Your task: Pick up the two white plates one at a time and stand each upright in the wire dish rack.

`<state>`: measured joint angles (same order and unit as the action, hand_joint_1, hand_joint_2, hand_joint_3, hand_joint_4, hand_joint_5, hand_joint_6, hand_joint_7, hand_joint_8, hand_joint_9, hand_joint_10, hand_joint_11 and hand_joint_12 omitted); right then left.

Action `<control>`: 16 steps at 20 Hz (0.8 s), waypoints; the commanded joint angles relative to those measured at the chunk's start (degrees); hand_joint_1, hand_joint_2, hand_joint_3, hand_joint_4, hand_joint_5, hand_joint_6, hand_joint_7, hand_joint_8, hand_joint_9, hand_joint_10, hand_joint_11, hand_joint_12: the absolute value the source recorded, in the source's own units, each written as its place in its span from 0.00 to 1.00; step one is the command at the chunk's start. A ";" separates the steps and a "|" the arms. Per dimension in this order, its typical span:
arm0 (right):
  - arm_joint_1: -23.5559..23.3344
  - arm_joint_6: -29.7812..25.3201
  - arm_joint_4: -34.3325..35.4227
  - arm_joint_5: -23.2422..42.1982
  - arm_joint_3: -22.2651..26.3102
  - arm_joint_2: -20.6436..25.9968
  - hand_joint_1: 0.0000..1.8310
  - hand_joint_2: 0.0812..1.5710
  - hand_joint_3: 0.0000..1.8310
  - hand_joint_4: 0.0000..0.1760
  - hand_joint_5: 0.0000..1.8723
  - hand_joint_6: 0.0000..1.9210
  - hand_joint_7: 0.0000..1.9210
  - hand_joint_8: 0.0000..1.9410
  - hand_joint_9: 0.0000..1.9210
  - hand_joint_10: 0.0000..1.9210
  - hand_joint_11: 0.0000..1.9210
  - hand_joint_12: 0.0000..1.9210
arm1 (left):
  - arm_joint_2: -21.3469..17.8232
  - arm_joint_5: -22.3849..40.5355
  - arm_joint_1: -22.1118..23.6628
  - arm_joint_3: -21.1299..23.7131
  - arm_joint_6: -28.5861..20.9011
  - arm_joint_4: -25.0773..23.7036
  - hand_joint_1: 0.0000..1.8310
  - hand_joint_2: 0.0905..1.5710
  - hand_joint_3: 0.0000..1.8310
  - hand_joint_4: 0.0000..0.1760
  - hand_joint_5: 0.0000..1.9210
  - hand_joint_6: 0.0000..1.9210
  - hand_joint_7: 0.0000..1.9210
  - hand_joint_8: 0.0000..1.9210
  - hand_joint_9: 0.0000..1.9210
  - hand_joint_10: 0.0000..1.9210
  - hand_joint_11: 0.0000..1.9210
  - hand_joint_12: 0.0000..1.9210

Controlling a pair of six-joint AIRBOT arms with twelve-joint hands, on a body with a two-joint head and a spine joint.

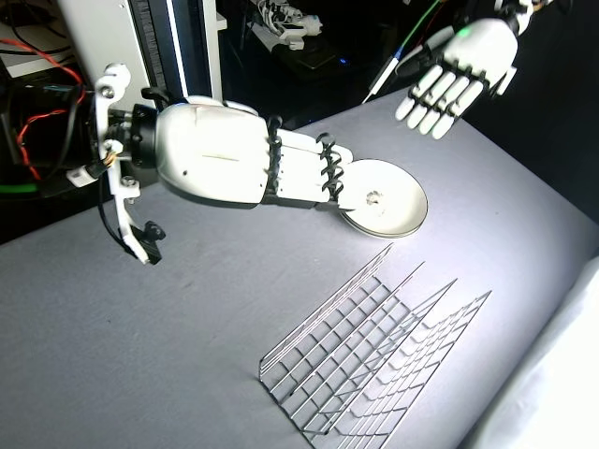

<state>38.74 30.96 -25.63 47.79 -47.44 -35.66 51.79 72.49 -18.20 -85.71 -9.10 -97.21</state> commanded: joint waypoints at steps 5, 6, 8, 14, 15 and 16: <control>-0.52 -0.04 2.12 6.98 -0.01 0.19 0.65 0.56 0.00 0.00 0.00 0.00 0.00 0.00 0.00 0.00 0.00 0.00 | 1.62 -0.06 -6.22 -0.61 3.20 6.03 0.00 0.66 0.00 0.00 0.00 0.00 0.00 0.00 0.00 0.00 0.00 0.00; -0.50 -0.03 2.12 7.04 -0.01 0.16 0.67 0.54 0.00 0.00 0.00 0.00 0.00 0.00 0.00 0.00 0.00 0.00 | 1.79 -0.39 -6.77 -0.68 3.66 6.02 0.00 0.67 0.00 0.00 0.00 0.00 0.00 0.00 0.00 0.00 0.00 0.00; -0.51 0.00 1.96 7.02 0.01 0.13 0.67 0.55 0.00 0.00 0.00 0.00 0.00 0.00 0.00 0.00 0.01 0.00 | 2.14 -1.36 -7.95 -0.97 4.16 5.86 0.00 0.67 0.00 0.00 0.01 0.00 0.01 0.01 0.01 0.00 0.00 0.00; -1.19 -0.28 -2.71 7.29 -1.45 -0.09 0.67 0.56 0.00 0.00 0.00 0.00 0.00 0.00 0.00 0.00 0.00 0.19 | 4.35 -4.74 -11.41 -2.51 4.58 5.11 0.00 0.67 0.00 0.00 0.00 0.00 0.00 0.00 0.00 0.00 0.00 0.00; -1.22 -0.28 -3.09 7.46 -1.54 -0.24 0.67 0.56 0.00 0.00 0.00 0.00 0.00 0.00 0.00 0.00 0.00 0.18 | 4.53 -5.05 -11.70 -2.64 4.58 5.06 0.00 0.67 0.00 0.00 0.00 0.00 0.00 0.00 0.00 0.00 0.00 0.00; -1.37 -0.42 -4.18 8.31 -1.84 -0.67 0.66 0.56 0.00 0.00 0.00 0.00 0.00 0.00 0.00 0.00 0.00 0.18 | 4.78 -5.54 -11.97 -2.80 4.58 5.05 0.00 0.67 0.00 0.00 0.00 0.00 0.01 0.00 0.00 0.00 0.01 0.00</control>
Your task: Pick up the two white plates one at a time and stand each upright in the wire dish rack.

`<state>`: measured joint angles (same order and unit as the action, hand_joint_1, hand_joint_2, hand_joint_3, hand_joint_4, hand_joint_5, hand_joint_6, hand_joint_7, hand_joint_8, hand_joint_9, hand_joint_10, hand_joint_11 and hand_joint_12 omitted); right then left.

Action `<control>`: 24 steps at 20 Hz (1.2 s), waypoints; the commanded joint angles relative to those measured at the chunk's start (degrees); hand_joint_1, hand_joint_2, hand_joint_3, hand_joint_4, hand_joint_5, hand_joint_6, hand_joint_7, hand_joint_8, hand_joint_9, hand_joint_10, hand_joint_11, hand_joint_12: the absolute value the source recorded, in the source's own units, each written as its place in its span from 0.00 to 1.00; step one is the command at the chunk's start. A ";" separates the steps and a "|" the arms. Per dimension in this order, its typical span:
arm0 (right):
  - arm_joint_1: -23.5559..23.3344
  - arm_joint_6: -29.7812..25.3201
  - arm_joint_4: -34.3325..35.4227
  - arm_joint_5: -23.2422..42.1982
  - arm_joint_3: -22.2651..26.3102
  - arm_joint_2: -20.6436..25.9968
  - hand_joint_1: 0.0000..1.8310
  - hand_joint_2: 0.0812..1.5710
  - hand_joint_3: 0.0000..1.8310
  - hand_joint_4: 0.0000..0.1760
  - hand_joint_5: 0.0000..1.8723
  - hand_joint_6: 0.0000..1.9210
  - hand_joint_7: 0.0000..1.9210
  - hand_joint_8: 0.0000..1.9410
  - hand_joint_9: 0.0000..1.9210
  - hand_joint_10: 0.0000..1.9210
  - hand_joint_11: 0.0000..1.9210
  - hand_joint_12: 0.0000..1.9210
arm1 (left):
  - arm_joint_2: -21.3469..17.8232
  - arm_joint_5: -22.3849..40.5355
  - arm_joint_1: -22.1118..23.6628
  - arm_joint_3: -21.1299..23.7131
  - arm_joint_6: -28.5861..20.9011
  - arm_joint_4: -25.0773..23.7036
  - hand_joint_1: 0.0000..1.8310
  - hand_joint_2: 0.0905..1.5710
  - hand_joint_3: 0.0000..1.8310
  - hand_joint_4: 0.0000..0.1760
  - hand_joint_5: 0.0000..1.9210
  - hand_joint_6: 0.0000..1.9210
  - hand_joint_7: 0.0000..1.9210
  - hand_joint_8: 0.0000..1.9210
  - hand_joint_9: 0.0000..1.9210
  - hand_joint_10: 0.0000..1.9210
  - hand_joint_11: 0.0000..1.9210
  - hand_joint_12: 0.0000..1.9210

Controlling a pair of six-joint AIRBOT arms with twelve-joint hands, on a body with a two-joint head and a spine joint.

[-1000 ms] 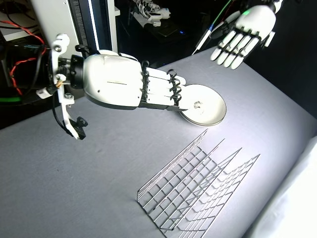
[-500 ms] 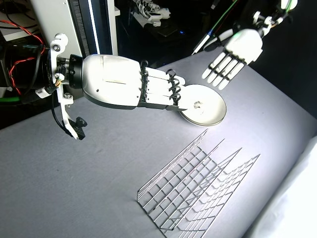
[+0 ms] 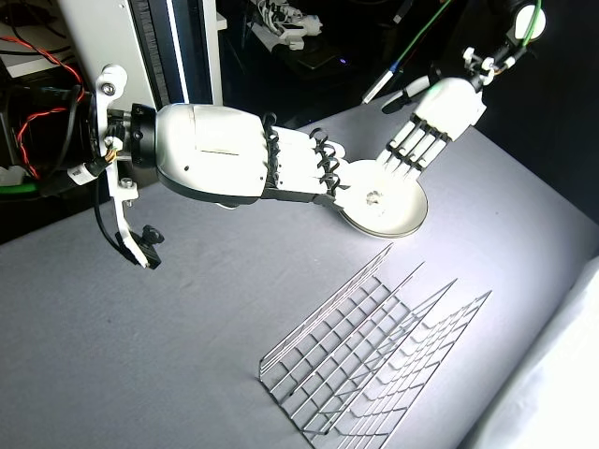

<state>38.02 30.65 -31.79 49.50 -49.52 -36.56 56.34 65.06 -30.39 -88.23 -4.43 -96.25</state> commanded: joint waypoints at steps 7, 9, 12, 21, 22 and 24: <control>-6.87 -0.12 -5.07 9.07 -2.35 -4.32 0.63 0.54 0.00 0.00 0.00 0.00 0.00 0.00 0.00 0.00 0.00 0.22 | 1.74 -0.91 -1.19 -0.73 0.06 4.06 0.00 0.68 0.00 0.00 0.00 0.00 0.00 0.00 0.00 0.00 0.00 0.00; -7.49 -0.30 -6.88 10.32 -3.87 -6.10 0.63 0.54 0.00 0.00 0.01 0.00 0.00 0.00 0.01 0.00 0.00 0.27 | 1.92 -1.09 -1.20 -0.84 0.08 4.02 0.00 0.68 0.00 0.00 0.00 0.00 0.00 0.00 0.00 0.00 0.00 0.00; -7.17 -0.47 -8.23 11.60 -6.14 -7.87 0.64 0.55 0.00 0.00 0.01 0.00 0.00 0.00 0.01 0.00 0.00 0.28 | 2.53 -1.57 -1.71 -1.66 0.19 3.66 0.00 0.68 0.00 0.00 0.00 0.00 0.00 0.00 0.00 0.00 0.00 0.00; -6.33 -0.21 -8.23 12.29 -6.38 -7.79 0.64 0.55 0.00 0.00 0.02 0.00 0.00 0.00 0.01 0.00 0.00 0.22 | 2.89 -3.32 -3.23 -1.69 1.66 2.33 0.00 0.67 0.00 0.00 0.01 0.00 0.01 0.00 0.01 0.00 0.01 0.01; -6.32 -0.10 -8.22 12.50 -6.38 -7.73 0.64 0.54 0.00 0.00 0.03 0.01 0.01 0.00 0.01 0.00 0.00 0.22 | 3.05 -3.50 -3.26 -1.70 1.72 2.09 0.00 0.68 0.00 0.00 0.00 0.00 0.00 0.00 0.00 0.00 0.00 0.00; -6.27 0.22 -8.24 12.61 -6.28 -7.74 0.63 0.55 0.00 0.00 0.01 0.00 0.00 0.00 0.00 0.00 0.00 0.21 | 3.09 -3.81 -3.42 -1.49 1.75 2.02 0.00 0.68 0.00 0.00 0.00 0.00 0.00 0.00 0.00 0.00 0.00 0.00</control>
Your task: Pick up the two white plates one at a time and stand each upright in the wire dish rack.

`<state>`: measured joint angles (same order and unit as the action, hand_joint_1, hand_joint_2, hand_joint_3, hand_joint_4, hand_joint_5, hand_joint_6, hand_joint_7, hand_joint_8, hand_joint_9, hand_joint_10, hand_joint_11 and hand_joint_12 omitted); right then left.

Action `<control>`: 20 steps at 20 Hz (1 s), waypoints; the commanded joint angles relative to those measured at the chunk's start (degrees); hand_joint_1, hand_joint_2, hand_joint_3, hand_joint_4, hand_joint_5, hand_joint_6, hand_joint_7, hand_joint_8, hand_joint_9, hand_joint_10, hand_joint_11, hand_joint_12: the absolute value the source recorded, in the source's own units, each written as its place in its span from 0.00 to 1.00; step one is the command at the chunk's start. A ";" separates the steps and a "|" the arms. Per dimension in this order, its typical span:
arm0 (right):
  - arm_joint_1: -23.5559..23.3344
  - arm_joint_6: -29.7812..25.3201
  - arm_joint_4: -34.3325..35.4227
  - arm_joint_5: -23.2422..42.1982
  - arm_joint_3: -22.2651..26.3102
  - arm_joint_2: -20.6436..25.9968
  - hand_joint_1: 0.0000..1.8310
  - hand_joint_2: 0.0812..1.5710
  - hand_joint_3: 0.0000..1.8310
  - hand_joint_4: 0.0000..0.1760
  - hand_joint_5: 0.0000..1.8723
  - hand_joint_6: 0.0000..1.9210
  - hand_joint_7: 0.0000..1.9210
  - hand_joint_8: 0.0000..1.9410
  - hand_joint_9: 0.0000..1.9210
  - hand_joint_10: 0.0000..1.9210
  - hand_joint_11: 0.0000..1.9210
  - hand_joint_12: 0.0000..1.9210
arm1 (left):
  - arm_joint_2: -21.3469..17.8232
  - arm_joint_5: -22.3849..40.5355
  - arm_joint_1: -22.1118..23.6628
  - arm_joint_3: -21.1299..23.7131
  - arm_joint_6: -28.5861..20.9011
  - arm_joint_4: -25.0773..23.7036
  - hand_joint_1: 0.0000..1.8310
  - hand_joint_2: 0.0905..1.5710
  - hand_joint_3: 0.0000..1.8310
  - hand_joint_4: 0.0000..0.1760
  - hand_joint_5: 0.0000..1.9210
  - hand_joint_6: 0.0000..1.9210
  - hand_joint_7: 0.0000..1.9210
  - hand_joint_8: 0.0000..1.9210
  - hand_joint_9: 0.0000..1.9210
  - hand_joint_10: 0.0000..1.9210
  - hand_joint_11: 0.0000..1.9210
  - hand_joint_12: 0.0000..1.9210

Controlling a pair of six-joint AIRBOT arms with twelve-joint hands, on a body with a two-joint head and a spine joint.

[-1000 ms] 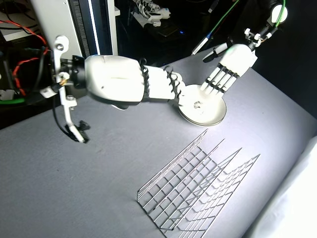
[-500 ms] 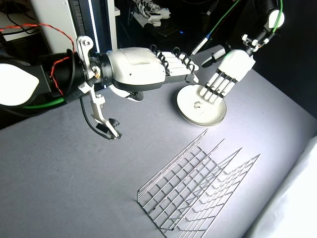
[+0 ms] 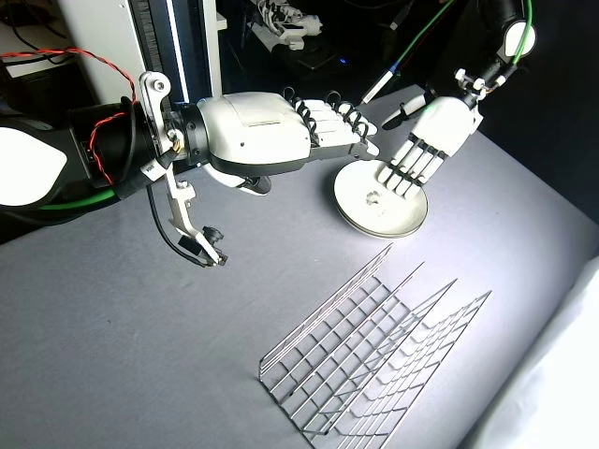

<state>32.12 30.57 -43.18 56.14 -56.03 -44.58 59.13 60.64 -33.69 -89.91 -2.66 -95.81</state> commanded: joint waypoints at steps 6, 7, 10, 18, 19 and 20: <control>0.10 0.24 4.10 6.57 0.16 0.30 0.71 0.55 0.00 0.00 0.02 0.00 0.00 0.00 0.00 0.00 0.00 0.13 | 0.77 -0.79 -0.49 2.01 0.25 1.48 0.00 0.68 0.00 0.00 0.00 0.00 0.00 0.00 0.00 0.00 0.00 0.00; 0.11 0.26 4.65 6.26 0.15 0.33 0.71 0.56 0.00 0.00 0.03 0.00 0.00 0.00 0.00 0.00 0.00 0.12 | 0.77 -1.12 -0.49 2.56 0.39 1.48 0.00 0.68 0.00 0.00 0.00 0.00 0.00 0.00 0.00 0.00 0.00 0.00; -0.11 0.54 4.95 6.16 0.17 0.35 0.69 0.57 0.00 0.00 0.04 0.00 0.01 0.00 0.00 0.00 0.00 0.16 | 0.79 -1.87 -0.42 4.61 0.51 1.48 0.00 0.68 0.00 0.00 0.01 0.00 0.01 0.00 0.00 0.00 0.01 0.00; -0.18 0.71 4.85 5.16 0.17 0.42 0.67 0.54 0.00 0.00 0.10 0.01 0.08 0.00 0.06 0.00 0.00 0.29 | 1.32 -5.01 1.97 10.47 0.64 1.57 0.00 0.67 0.00 0.00 0.00 0.00 0.00 0.00 0.00 0.00 0.00 0.00; -0.16 0.71 4.84 4.98 0.17 0.41 0.66 0.55 0.00 0.00 0.10 0.00 0.08 0.00 0.06 0.00 0.00 0.31 | 1.43 -5.55 2.16 11.07 0.63 1.68 0.00 0.68 0.00 0.00 0.01 0.00 0.01 0.00 0.00 0.00 0.01 0.00; -0.16 0.71 4.84 4.80 0.17 0.41 0.66 0.55 0.00 0.00 0.10 0.00 0.08 0.00 0.06 0.00 0.00 0.32 | 1.47 -5.69 2.24 11.36 0.62 1.93 0.00 0.68 0.00 0.00 0.01 0.00 0.01 0.00 0.00 0.00 0.00 0.00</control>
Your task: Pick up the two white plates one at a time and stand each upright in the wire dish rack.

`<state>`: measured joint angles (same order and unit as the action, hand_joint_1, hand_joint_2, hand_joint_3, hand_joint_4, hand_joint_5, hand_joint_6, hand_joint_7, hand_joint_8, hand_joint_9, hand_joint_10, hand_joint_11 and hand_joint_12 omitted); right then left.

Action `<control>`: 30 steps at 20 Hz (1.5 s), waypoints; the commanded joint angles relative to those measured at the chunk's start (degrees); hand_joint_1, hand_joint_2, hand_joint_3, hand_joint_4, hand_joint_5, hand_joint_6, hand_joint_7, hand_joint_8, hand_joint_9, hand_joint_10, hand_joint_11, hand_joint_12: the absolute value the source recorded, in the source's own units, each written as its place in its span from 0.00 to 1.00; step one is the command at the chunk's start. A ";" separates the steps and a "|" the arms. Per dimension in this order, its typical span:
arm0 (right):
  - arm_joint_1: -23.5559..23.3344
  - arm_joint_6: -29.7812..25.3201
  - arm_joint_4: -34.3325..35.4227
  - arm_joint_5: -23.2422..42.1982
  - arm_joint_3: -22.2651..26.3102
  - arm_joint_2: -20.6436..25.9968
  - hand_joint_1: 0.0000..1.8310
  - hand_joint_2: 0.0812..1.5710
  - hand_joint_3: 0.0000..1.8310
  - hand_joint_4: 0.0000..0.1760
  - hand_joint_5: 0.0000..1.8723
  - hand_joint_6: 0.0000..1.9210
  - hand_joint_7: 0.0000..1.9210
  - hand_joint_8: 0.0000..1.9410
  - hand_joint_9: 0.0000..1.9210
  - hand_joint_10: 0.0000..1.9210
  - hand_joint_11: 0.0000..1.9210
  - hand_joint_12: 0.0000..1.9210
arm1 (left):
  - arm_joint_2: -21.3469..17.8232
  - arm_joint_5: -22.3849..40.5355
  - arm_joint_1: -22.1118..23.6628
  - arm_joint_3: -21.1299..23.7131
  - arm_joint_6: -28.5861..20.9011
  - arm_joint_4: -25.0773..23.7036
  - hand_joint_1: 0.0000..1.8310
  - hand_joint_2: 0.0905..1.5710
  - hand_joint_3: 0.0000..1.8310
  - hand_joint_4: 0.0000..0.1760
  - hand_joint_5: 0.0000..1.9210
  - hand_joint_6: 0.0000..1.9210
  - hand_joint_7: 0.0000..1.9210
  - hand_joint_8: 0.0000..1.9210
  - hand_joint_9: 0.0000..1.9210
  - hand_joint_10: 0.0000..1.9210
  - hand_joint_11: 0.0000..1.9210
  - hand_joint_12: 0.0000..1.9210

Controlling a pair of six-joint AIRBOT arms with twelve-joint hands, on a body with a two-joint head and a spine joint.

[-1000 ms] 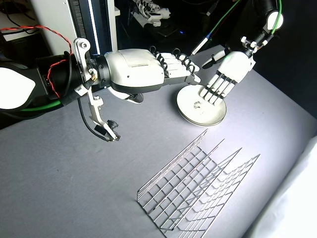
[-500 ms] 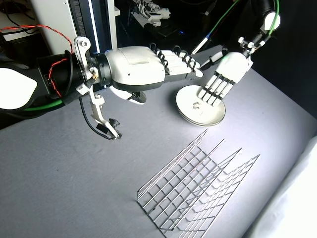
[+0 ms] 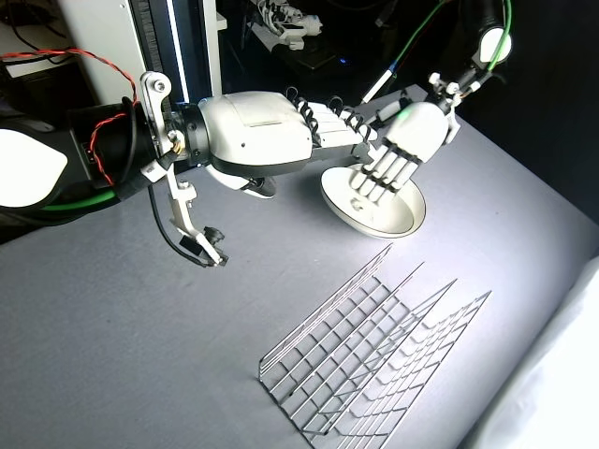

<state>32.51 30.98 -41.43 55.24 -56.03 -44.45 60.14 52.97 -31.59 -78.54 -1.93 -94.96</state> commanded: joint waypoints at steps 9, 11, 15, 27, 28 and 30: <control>0.70 -1.50 1.59 -0.20 0.14 -1.33 0.64 0.56 0.00 0.00 0.15 0.01 0.13 0.00 0.11 0.01 0.00 0.40 | 1.30 1.04 1.29 0.90 -1.62 3.11 0.00 0.67 0.00 0.00 0.00 0.00 0.00 0.00 0.00 0.00 0.00 0.00; 0.86 -1.55 1.59 -1.92 0.10 -2.85 0.65 0.58 0.00 0.00 0.14 0.00 0.12 0.00 0.11 0.00 0.00 0.39 | 1.30 1.05 1.43 1.01 -1.83 4.22 0.00 0.67 0.00 0.00 0.00 0.00 0.00 0.00 0.00 0.00 0.00 0.00; 0.86 -1.19 1.58 -4.98 -0.50 -6.52 0.65 0.58 0.00 0.00 0.14 0.00 0.12 0.00 0.11 0.00 0.00 0.39 | 1.29 1.10 1.41 0.88 -1.83 4.34 0.00 0.68 0.00 0.00 0.00 0.00 0.00 0.00 0.00 0.00 0.00 0.00; 1.37 -1.13 1.57 -7.76 -10.25 -18.32 0.65 0.61 0.00 0.00 0.17 0.00 0.16 0.00 0.16 0.01 0.00 0.49 | 1.25 1.58 0.62 0.31 -1.92 5.17 0.00 0.67 0.00 0.00 0.00 0.00 0.00 0.00 0.00 0.00 0.00 0.00; 1.38 -1.13 1.57 -7.93 -11.20 -19.38 0.64 0.60 0.00 0.00 0.17 0.00 0.17 0.00 0.16 0.01 0.00 0.49 | 1.25 1.58 0.55 0.31 -1.92 5.20 0.00 0.67 0.00 0.00 0.00 0.00 0.00 0.00 0.00 0.00 0.00 0.00; 1.38 -1.13 1.47 -8.12 -12.80 -21.21 0.65 0.60 0.00 0.00 0.21 0.01 0.20 0.01 0.19 0.02 0.00 0.57 | 1.28 1.58 0.48 0.31 -1.92 5.23 0.00 0.67 0.00 0.00 0.01 0.00 0.01 0.00 0.00 0.00 0.00 0.00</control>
<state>34.17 29.87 -42.02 41.82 -69.36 -66.11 60.93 51.99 -31.00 -78.17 -3.53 -92.51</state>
